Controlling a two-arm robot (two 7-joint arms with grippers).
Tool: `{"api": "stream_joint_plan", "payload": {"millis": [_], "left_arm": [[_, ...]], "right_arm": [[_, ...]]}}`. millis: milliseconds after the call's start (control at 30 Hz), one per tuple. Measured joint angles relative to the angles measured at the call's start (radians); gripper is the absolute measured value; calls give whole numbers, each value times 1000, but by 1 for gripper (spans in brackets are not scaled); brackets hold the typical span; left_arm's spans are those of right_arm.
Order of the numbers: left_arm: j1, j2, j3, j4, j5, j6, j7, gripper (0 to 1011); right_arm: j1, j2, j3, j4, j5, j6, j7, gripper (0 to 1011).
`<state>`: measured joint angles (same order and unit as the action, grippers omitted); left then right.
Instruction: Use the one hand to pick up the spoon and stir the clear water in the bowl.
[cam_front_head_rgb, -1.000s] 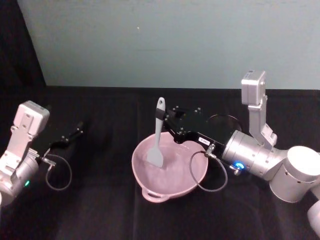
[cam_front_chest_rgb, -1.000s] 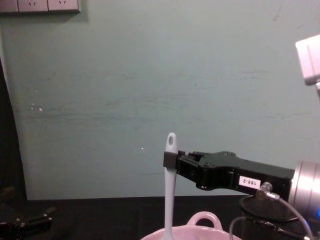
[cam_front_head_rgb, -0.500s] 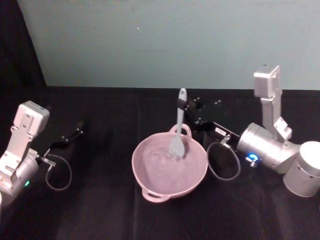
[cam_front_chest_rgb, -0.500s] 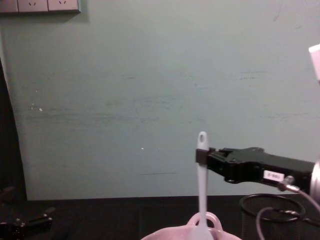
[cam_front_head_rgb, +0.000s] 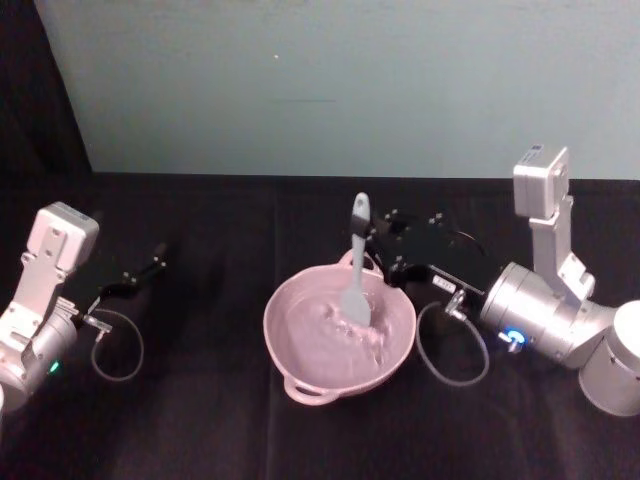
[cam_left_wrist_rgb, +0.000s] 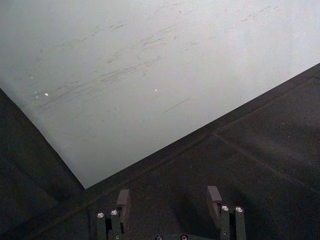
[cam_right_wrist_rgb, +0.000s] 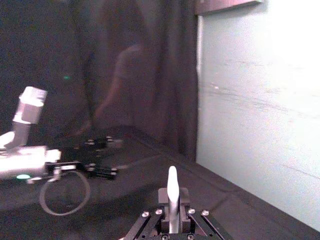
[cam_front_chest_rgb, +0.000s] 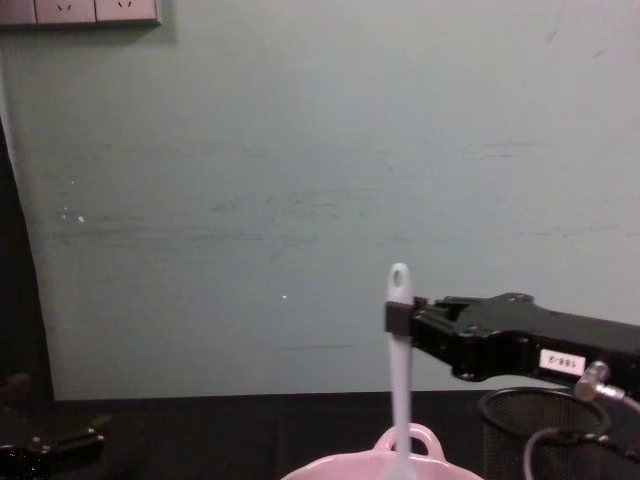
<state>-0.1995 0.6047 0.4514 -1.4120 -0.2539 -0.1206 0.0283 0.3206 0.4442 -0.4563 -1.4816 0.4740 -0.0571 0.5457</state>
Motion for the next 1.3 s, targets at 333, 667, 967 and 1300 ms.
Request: {"api": "stream_joint_plan", "payload": {"millis": [333,667,967,1300], "left_arm": [[0,0,0,0,0,0,0,1005],[0,0,0,0,0,0,0,1005],[0,0,0,0,0,0,0,1005],[0,0,0,0,0,0,0,1005]], "right_arm": [[-23,-27,-33,-32,30,0,39,121],[11,-70,-47,28,70,-4,55,121],[61,-105,-40,129,77,-21,39,121],[74,-93,3,169,47,-35,-9,121]]}}
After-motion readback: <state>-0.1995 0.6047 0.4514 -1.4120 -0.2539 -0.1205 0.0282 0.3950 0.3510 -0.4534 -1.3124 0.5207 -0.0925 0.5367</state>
